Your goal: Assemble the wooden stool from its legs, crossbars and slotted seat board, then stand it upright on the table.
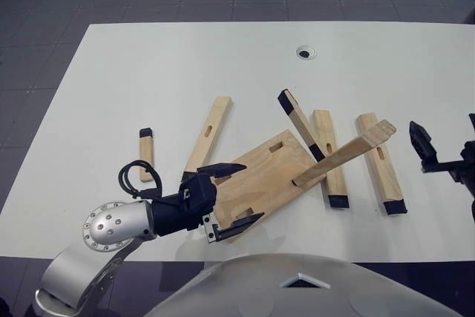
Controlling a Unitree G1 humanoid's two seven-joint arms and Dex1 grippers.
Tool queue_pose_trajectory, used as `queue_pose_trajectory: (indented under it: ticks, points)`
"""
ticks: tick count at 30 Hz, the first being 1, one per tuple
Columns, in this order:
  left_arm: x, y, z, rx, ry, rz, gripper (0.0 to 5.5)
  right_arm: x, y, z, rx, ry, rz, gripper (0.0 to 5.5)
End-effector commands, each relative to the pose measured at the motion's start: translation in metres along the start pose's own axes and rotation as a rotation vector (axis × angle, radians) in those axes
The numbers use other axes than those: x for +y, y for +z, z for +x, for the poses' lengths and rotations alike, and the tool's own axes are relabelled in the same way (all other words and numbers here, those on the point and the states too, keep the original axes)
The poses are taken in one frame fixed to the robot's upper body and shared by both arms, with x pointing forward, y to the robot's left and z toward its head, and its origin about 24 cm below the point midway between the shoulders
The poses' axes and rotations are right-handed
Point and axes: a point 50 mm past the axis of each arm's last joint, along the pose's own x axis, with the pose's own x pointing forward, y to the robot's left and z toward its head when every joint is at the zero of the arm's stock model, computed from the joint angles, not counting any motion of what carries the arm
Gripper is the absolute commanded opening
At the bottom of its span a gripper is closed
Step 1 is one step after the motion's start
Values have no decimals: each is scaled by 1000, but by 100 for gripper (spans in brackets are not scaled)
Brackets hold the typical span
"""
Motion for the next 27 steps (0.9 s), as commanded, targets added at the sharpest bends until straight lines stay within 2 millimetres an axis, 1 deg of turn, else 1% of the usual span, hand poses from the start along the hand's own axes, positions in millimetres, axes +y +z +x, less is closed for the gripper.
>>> queue_pose_trajectory:
  ticks: [1, 4, 7, 12, 17, 21, 27]
  points:
    - [21, -16, -16, 93, 175, -23, 474, 7, -13, -13, 97, 8, 1, 546]
    - [39, -22, -15, 73, 349, -64, 474, 17, -26, -17, 157, 34, 19, 546]
    - [44, -25, -13, 68, 403, -83, 474, 23, -35, -19, 189, 44, 25, 546]
    - [34, -31, -12, 118, 343, -92, 474, 29, -43, -20, 208, 60, 32, 546]
    - [18, -39, -10, 181, 139, -126, 474, 29, -41, -18, 183, 48, 33, 546]
    - [23, -48, -11, 219, 116, -139, 474, 29, -43, -17, 186, 48, 37, 546]
    - [31, -59, -14, 256, 138, -157, 474, 38, -51, -21, 215, 73, 68, 546]
